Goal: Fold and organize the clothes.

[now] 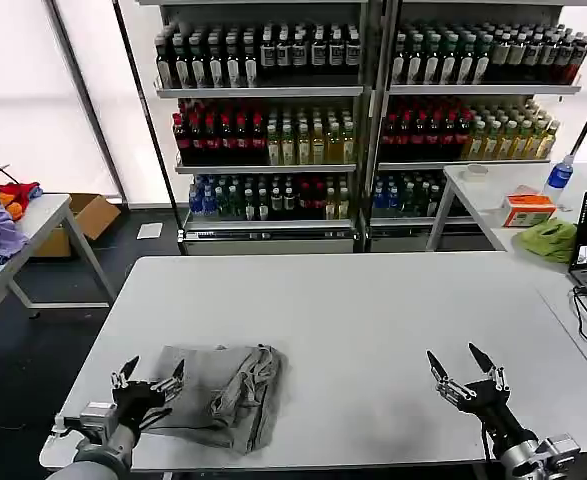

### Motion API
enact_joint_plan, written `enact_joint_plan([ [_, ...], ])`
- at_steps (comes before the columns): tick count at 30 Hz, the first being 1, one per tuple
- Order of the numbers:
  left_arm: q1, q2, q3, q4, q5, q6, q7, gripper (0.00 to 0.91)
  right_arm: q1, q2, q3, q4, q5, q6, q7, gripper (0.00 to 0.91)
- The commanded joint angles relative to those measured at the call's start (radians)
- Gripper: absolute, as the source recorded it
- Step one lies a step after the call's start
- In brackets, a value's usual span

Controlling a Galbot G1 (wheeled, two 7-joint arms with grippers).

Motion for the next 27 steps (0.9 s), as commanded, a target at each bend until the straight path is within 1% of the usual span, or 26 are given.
enact_joint_plan([
  [1,-0.02,-0.018,0.035,0.142,0.052,0.027,0.053,0.887,0.001,0.001,-0.001,-0.003,-0.001,0.003,-0.001,0.907],
  [2,-0.022,-0.017,0.031,0.15,0.035,0.032,0.051,0.736,0.001,0.0,0.0,-0.003,0.0,0.003,-0.001,0.907],
  [3,-0.022,-0.017,0.028,0.151,0.03,0.037,0.051,0.635,0.001,0.0,0.0,-0.003,0.002,0.003,0.0,0.907],
  [5,-0.024,-0.018,0.019,0.149,-0.012,0.057,0.044,0.524,0.002,-0.001,0.001,-0.005,0.005,0.003,0.0,0.907],
  [6,-0.024,-0.018,0.016,0.148,-0.033,0.059,0.043,0.322,0.001,-0.001,0.002,-0.005,0.005,0.004,-0.001,0.907],
  [7,-0.024,-0.016,0.014,0.144,-0.058,0.069,0.043,0.272,0.001,-0.002,0.002,-0.004,0.005,0.004,0.0,0.907],
  [8,-0.025,-0.015,0.01,0.142,-0.095,0.078,0.042,0.191,0.0,-0.003,0.001,-0.003,0.006,0.005,0.0,0.907],
  [9,-0.025,-0.016,0.007,0.139,-0.123,0.082,0.042,0.151,0.0,-0.003,0.001,-0.003,0.006,0.005,-0.001,0.907],
  [10,-0.024,-0.016,0.005,0.135,-0.155,0.087,0.04,0.091,0.0,-0.003,0.001,-0.002,0.007,0.005,0.0,0.907],
  [11,-0.022,-0.016,0.003,0.128,-0.216,0.093,0.042,0.091,0.0,-0.003,0.001,0.0,0.008,0.005,0.0,0.907],
  [12,-0.02,-0.016,0.002,0.121,-0.265,0.1,0.043,0.05,0.0,-0.003,0.001,0.001,0.009,0.006,0.0,0.907],
  [14,-0.018,-0.02,-0.001,0.109,-0.332,0.102,0.042,0.04,-0.002,-0.003,0.001,0.005,0.009,0.006,-0.001,0.907],
  [17,-0.02,-0.028,-0.002,0.111,-0.352,0.102,0.046,0.04,-0.004,-0.003,0.004,0.009,0.01,0.007,-0.001,0.907],
  [20,-0.021,-0.038,-0.013,0.097,-0.427,0.102,0.027,0.04,-0.007,-0.003,0.008,0.009,0.01,0.01,-0.001,0.907],
  [22,-0.022,-0.05,-0.025,0.084,-0.442,0.096,0.023,0.04,-0.01,-0.003,0.011,0.007,0.01,0.012,0.0,0.907],
  [25,-0.023,-0.055,-0.06,0.065,-0.442,0.069,0.019,0.03,-0.012,-0.003,0.014,0.008,0.013,0.016,0.0,0.907],
  [27,-0.017,-0.052,-0.116,0.043,-0.448,0.056,0.016,0.04,-0.013,-0.005,0.018,0.008,0.016,0.018,0.0,0.907],
])
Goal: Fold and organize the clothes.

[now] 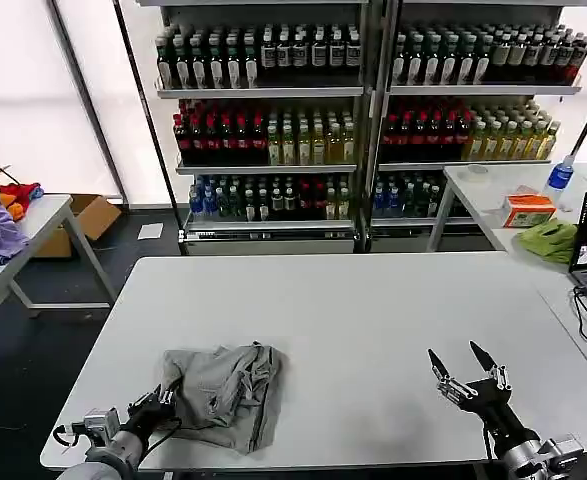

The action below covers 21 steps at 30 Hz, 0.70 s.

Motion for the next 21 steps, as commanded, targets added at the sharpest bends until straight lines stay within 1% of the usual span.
enact_joint_plan([
  [1,0.009,-0.009,-0.116,-0.055,-0.169,-0.025,-0.009,0.04,-0.001,-0.003,0.009,-0.001,0.008,0.005,0.001,0.907],
  [5,0.019,0.046,-0.34,-0.088,-0.211,-0.024,-0.004,0.04,0.002,-0.01,0.012,-0.005,0.017,0.01,0.002,0.907],
  [8,0.017,0.113,-0.499,-0.077,-0.228,-0.01,0.016,0.04,0.007,-0.013,0.008,-0.009,0.02,0.012,0.003,0.907],
  [9,0.018,0.154,-0.543,-0.063,-0.23,-0.003,0.032,0.04,0.009,-0.014,0.005,-0.01,0.02,0.013,0.005,0.907],
  [10,0.022,0.171,-0.589,-0.051,-0.232,0.0,0.039,0.04,0.012,-0.014,0.001,-0.011,0.02,0.013,0.007,0.907],
  [12,0.032,0.232,-0.664,-0.017,-0.253,0.025,0.049,0.04,0.017,-0.015,-0.005,-0.011,0.019,0.013,0.007,0.907],
  [13,0.041,0.255,-0.703,-0.006,-0.273,0.023,0.05,0.04,0.018,-0.014,-0.006,-0.008,0.02,0.013,0.008,0.907],
  [17,0.078,0.312,-0.744,-0.016,-0.279,0.025,0.041,0.04,0.018,-0.014,-0.008,0.0,0.02,0.013,0.008,0.907],
  [19,0.093,0.313,-0.719,-0.059,-0.282,0.024,0.037,0.04,0.018,-0.013,-0.008,-0.001,0.021,0.018,0.009,0.907],
  [20,0.093,0.294,-0.659,-0.121,-0.284,0.025,0.023,0.04,0.018,-0.011,-0.008,-0.001,0.021,0.018,0.008,0.907],
  [21,0.09,0.287,-0.635,-0.129,-0.284,0.025,0.016,0.04,0.017,-0.008,-0.009,-0.002,0.02,0.02,0.008,0.907],
])
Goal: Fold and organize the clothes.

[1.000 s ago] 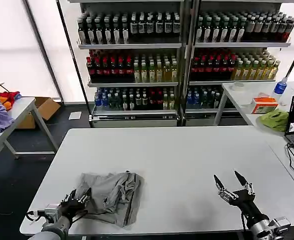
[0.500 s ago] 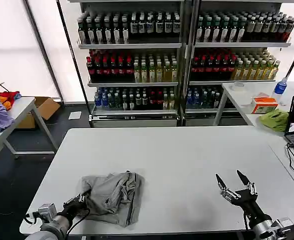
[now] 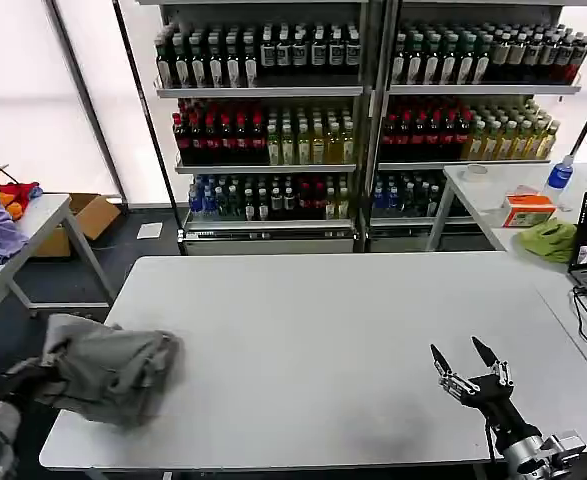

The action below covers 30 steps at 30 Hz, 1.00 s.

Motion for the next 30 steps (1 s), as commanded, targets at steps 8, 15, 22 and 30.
enact_joint_plan([
  [8,-0.045,-0.118,0.492,-0.26,0.039,0.014,-0.084,0.04,-0.047,0.032,-0.009,0.002,-0.017,0.031,-0.007,0.907],
  [15,-0.241,-0.261,0.899,-0.01,0.033,0.014,-0.193,0.03,-0.061,0.054,-0.015,0.032,-0.03,0.028,-0.006,0.907],
  [22,-0.442,-0.427,1.002,0.127,-0.046,0.014,-0.319,0.04,-0.051,0.052,-0.061,0.069,-0.056,-0.057,0.04,0.907],
  [30,-0.467,-0.477,0.98,0.068,-0.159,0.013,-0.325,0.907,0.085,0.025,-0.22,0.067,0.062,-0.275,0.147,0.907],
])
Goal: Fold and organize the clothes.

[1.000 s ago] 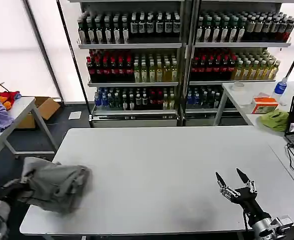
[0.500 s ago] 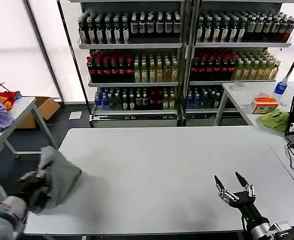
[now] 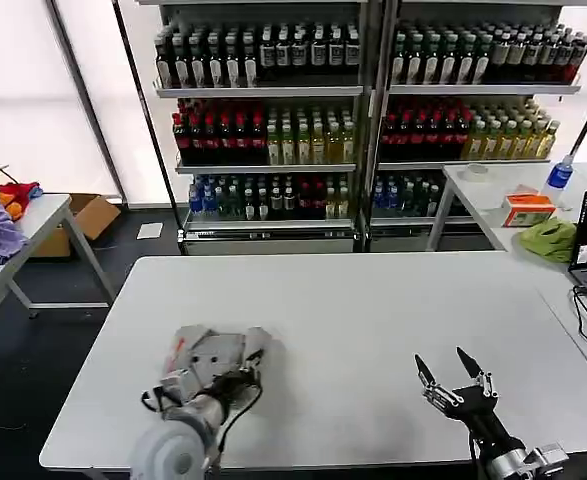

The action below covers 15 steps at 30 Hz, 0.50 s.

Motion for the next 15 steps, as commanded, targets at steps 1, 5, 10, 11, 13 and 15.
enact_joint_plan([
  [1,-0.152,-0.146,0.178,0.007,-0.138,0.0,-0.073,0.907,0.141,-0.025,-0.197,-0.005,0.114,-0.227,0.121,0.907],
  [5,-0.102,-0.082,0.113,-0.12,-0.204,0.001,0.008,0.907,0.274,-0.02,-0.338,-0.052,0.145,-0.279,0.161,0.907],
  [10,-0.04,-0.023,-0.042,-0.223,-0.227,0.0,0.076,0.907,0.422,0.02,-0.484,-0.127,0.215,-0.329,0.231,0.907],
  [11,-0.023,0.004,-0.087,-0.242,-0.236,0.0,0.077,0.907,0.445,0.041,-0.517,-0.15,0.229,-0.334,0.238,0.907],
  [13,0.002,0.027,-0.156,-0.26,-0.242,-0.001,0.08,0.907,0.485,0.08,-0.573,-0.208,0.228,-0.337,0.256,0.907],
  [15,0.035,0.055,-0.231,-0.288,-0.268,0.0,0.075,0.907,0.52,0.13,-0.626,-0.266,0.229,-0.35,0.292,0.907],
])
